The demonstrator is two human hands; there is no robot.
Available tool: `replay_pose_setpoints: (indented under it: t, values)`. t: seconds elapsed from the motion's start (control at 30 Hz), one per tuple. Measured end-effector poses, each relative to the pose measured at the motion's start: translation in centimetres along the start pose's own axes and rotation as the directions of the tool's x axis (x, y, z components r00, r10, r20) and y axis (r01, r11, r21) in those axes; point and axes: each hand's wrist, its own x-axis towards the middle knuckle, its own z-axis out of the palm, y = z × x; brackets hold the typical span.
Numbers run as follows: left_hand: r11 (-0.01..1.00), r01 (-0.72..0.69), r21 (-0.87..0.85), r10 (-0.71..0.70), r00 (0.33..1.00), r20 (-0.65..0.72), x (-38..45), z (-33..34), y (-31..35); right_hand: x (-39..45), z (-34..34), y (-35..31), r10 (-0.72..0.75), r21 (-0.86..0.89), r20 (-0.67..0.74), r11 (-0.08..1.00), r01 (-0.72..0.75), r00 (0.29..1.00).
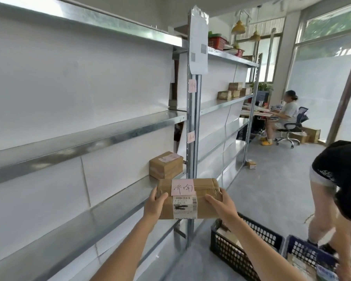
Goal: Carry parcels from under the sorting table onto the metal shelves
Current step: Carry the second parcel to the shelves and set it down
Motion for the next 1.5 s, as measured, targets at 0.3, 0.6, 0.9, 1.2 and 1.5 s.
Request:
replay_pose_setpoints:
  t: [0.3,0.6,0.9,1.2,1.5]
  values:
    - [1.000,-0.018,0.001,0.018,0.994,-0.106,13.1,3.5,4.9,15.5,-0.1,-3.6,-0.071,0.029,0.034,0.997,0.070,0.997]
    - [0.989,-0.116,0.088,0.136,0.952,-0.273,21.1,8.9,10.5,29.1,-2.8,-7.1,-0.223,0.073,0.156,0.974,0.214,0.962]
    - [0.990,-0.129,0.057,0.140,0.839,-0.526,25.7,14.5,18.5,41.5,-6.3,-13.7,-0.337,0.174,0.369,0.941,0.292,0.866]
    - [0.995,-0.097,0.014,0.078,0.691,-0.719,30.7,12.1,25.2,48.5,-3.5,-21.6,-0.385,0.313,0.543,0.917,0.246,0.746]
    - [0.997,-0.083,-0.005,0.054,0.698,-0.714,36.8,7.3,26.3,54.0,4.3,-26.2,-0.448,0.268,0.556,0.894,0.359,0.700]
